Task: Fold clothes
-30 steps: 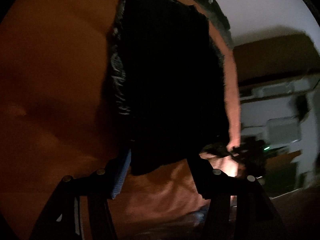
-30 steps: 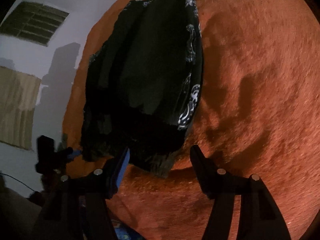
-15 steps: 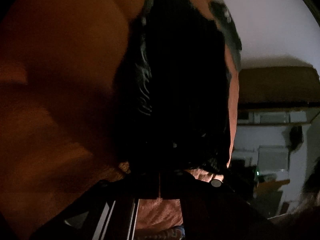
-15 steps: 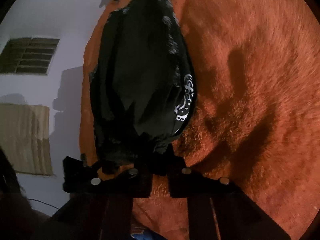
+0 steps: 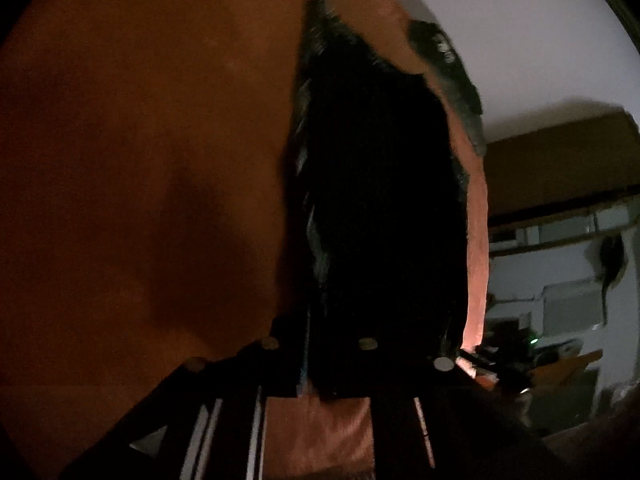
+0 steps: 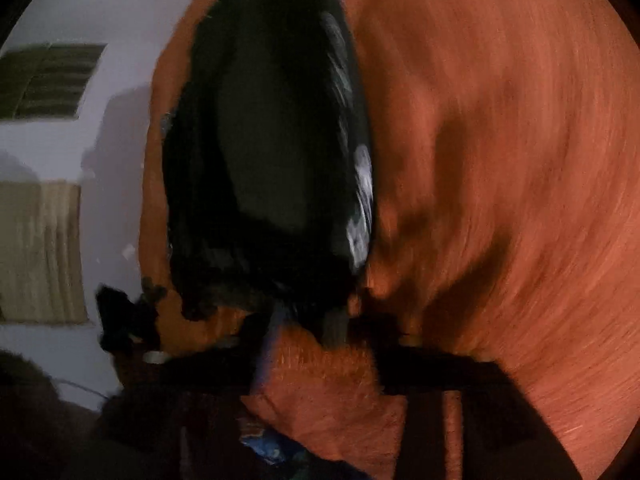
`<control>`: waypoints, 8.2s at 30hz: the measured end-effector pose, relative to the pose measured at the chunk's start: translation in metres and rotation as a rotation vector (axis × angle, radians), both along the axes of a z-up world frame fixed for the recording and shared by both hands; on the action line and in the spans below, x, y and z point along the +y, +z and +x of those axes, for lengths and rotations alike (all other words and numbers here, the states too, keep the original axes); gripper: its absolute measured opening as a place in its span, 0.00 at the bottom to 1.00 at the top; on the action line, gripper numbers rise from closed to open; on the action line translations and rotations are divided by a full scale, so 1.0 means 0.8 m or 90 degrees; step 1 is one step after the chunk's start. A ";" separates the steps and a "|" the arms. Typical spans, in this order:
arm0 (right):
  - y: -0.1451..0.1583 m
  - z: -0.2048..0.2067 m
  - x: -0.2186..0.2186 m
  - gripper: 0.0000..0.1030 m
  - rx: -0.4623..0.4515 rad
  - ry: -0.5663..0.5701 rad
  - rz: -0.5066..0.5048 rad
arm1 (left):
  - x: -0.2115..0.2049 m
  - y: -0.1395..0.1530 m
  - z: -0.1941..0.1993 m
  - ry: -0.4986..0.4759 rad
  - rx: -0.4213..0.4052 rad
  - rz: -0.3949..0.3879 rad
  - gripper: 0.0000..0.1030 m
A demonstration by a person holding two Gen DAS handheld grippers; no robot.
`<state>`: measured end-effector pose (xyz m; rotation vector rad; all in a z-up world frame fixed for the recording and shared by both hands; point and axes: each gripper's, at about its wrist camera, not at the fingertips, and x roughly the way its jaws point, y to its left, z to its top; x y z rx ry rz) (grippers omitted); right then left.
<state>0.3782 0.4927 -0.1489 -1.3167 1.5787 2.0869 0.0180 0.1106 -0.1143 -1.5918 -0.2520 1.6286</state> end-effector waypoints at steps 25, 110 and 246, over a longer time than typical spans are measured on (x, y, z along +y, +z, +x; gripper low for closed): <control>0.041 -0.181 0.227 0.01 -0.062 -0.030 0.339 | 0.159 -0.021 -0.160 0.071 0.155 -0.024 0.01; 0.002 0.068 -0.052 0.08 0.042 -0.061 0.020 | 0.008 -0.036 0.137 -0.077 0.040 -0.037 0.08; 0.018 0.024 0.036 0.40 -0.026 -0.114 0.175 | 0.059 -0.004 0.080 -0.034 0.212 -0.125 0.39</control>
